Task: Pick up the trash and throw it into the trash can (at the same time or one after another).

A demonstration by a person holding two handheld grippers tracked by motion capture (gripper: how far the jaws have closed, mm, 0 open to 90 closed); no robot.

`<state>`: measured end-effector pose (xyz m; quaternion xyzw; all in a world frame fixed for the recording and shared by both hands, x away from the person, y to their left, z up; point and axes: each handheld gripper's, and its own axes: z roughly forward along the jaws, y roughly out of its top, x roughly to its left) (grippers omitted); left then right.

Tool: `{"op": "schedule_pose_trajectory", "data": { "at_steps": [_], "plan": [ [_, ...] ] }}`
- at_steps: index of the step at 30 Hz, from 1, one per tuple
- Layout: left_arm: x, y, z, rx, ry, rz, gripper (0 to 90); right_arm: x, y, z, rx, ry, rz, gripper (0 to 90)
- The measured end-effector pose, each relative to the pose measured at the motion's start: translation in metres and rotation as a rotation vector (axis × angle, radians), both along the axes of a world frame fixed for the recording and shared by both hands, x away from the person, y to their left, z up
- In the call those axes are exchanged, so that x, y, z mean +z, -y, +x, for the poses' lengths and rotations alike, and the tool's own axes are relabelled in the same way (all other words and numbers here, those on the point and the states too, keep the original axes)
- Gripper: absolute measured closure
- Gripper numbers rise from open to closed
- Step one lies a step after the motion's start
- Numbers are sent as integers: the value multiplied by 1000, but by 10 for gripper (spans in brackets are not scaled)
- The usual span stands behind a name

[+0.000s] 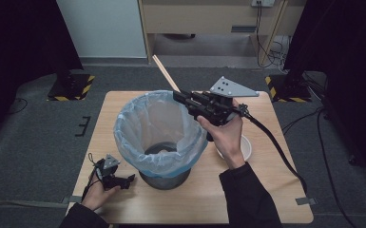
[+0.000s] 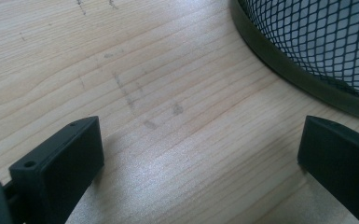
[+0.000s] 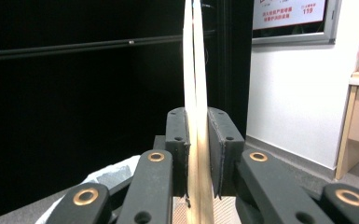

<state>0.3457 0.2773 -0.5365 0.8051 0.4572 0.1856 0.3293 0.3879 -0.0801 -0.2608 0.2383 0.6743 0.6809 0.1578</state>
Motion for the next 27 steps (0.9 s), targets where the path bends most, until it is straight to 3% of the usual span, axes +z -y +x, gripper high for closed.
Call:
{"op": "schedule_pose_trajectory", "data": {
  "at_steps": [10, 17, 27],
  "plan": [
    [0, 0, 0, 0, -1, 0, 0, -7, -13, 4, 14, -20, -39, 795],
    [0, 0, 0, 0, 0, 0, 0, -11, -18, 6, 18, -20, -50, 651],
    [0, 0, 0, 0, 0, 0, 0, 5, 17, 3, -72, 28, 18, 529]
  ]
}}
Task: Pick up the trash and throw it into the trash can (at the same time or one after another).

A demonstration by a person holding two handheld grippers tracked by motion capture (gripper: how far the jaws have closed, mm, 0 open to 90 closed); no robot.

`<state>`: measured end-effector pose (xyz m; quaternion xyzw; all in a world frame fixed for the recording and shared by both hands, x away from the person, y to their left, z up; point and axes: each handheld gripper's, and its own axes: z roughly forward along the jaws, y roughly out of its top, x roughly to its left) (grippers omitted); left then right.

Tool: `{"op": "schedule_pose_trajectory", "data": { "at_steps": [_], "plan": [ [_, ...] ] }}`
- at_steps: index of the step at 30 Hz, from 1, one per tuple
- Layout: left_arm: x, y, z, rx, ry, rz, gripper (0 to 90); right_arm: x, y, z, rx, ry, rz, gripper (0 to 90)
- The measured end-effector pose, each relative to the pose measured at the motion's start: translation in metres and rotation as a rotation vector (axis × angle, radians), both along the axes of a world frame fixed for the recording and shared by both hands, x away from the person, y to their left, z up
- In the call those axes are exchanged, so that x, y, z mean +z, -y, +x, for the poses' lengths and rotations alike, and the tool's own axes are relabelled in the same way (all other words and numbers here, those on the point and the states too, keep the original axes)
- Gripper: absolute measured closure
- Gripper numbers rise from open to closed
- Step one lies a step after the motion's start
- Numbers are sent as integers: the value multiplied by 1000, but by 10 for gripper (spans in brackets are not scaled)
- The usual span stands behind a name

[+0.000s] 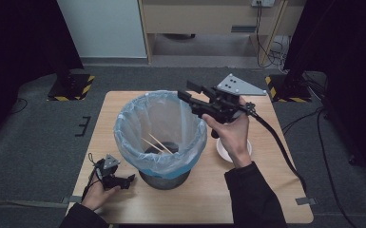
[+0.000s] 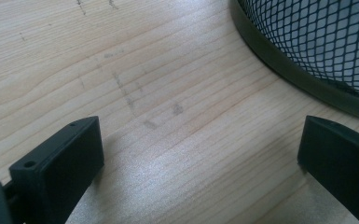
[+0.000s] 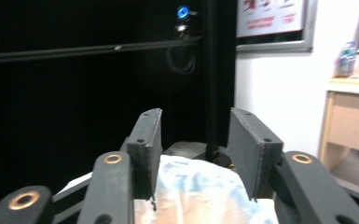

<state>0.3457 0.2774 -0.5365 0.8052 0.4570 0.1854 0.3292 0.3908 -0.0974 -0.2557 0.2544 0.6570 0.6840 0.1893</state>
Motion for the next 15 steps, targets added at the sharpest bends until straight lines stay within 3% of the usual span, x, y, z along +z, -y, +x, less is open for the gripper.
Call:
{"op": "schedule_pose_trajectory", "data": {
  "at_steps": [5, 15],
  "plan": [
    [0, 0, 0, -3, -1, 3, 0, -5, 29, -1, -81, -6, 6, 461],
    [0, 0, 0, -3, -1, 4, 0, -46, 79, -3, -188, -84, 1, 397]
  ]
}}
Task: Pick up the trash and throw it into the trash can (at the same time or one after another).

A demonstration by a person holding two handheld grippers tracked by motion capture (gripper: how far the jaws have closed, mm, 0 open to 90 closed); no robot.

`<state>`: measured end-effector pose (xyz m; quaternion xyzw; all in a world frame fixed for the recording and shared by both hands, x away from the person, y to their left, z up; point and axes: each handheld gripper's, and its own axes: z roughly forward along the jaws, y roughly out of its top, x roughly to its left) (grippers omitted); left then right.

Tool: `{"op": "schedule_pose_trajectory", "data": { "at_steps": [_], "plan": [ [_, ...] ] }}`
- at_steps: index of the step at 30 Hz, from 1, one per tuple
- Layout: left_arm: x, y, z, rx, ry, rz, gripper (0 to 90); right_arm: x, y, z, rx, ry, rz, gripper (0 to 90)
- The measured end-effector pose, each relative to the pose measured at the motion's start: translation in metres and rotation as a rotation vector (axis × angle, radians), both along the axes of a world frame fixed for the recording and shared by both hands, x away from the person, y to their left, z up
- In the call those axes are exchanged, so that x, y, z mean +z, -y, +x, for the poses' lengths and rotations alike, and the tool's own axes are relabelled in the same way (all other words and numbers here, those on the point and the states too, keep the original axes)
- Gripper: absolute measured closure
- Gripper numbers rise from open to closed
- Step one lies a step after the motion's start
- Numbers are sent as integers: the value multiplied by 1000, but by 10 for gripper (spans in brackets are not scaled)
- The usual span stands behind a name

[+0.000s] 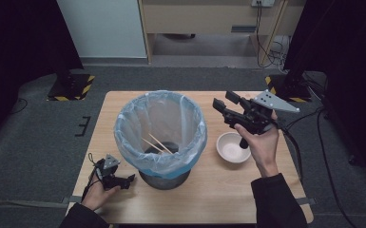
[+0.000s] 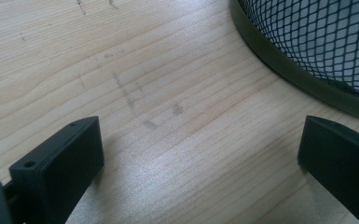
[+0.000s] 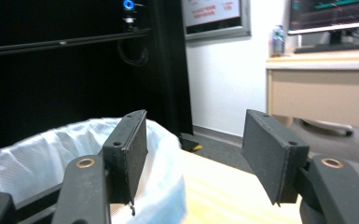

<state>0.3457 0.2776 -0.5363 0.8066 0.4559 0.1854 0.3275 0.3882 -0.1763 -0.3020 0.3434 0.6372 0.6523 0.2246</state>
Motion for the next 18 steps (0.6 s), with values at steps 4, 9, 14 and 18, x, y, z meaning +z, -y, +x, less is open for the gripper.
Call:
{"op": "schedule_pose_trajectory", "data": {
  "at_steps": [4, 9, 14, 18],
  "plan": [
    [0, 0, 0, 0, 0, 1, 0, -19, 17, -1, -33, -31, -11, 377],
    [0, 0, 0, 0, 0, 1, 0, -45, 35, -1, -74, -72, -20, 364],
    [0, 0, 0, 0, 0, 1, 0, -70, 51, 2, -113, -121, -46, 365],
    [0, 0, 0, 0, 0, 1, 0, -80, 60, 4, -149, -135, -86, 366]
  ]
}}
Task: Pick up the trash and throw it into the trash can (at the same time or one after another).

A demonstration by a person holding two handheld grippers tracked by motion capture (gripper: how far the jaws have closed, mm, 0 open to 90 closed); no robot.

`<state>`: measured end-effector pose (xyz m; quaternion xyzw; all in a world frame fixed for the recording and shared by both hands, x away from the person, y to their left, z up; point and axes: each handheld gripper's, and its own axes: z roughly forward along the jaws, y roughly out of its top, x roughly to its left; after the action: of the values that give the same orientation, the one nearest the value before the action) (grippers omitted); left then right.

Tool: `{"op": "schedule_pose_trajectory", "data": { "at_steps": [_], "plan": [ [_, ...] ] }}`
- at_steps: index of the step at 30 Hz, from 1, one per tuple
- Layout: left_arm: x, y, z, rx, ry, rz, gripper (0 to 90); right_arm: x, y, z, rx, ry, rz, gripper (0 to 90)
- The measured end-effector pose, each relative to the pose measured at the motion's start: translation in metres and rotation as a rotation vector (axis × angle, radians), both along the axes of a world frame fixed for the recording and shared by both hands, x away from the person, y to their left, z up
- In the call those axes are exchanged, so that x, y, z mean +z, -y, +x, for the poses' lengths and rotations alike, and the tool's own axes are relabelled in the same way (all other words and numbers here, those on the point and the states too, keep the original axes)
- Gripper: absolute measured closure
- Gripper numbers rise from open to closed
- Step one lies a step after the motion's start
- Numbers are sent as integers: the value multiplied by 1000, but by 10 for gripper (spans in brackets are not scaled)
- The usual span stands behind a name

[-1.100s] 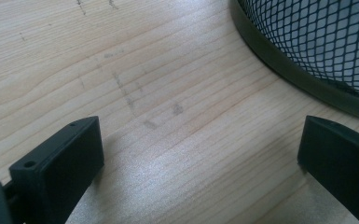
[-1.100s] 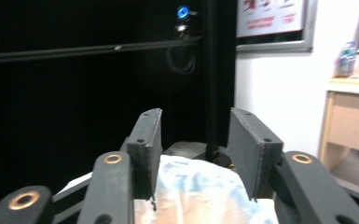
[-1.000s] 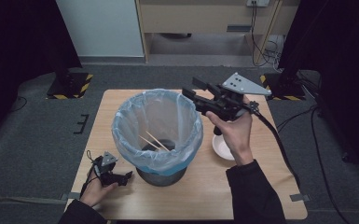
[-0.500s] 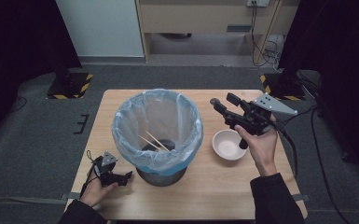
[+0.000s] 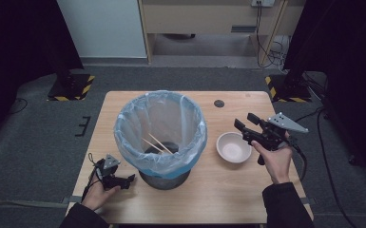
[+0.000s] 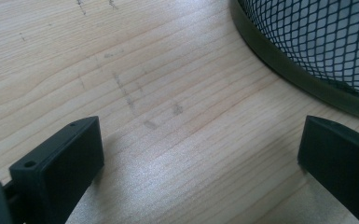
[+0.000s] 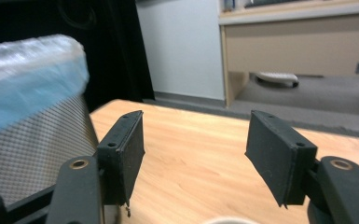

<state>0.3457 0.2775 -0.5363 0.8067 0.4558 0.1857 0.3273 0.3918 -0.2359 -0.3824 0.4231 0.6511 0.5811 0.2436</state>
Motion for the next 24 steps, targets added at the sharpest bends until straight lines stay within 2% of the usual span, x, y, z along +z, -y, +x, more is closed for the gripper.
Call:
{"op": "schedule_pose_trajectory", "data": {
  "at_steps": [9, 15, 24],
  "plan": [
    [0, 0, 0, 0, 0, 0, 0, -31, 24, 8, -92, -69, -36, 361],
    [0, 0, 0, 0, 0, 0, 0, -58, 40, 16, -145, -150, -74, 380],
    [0, 0, 0, 0, 0, 0, 0, -89, 48, 21, -161, -249, -131, 415]
  ]
}}
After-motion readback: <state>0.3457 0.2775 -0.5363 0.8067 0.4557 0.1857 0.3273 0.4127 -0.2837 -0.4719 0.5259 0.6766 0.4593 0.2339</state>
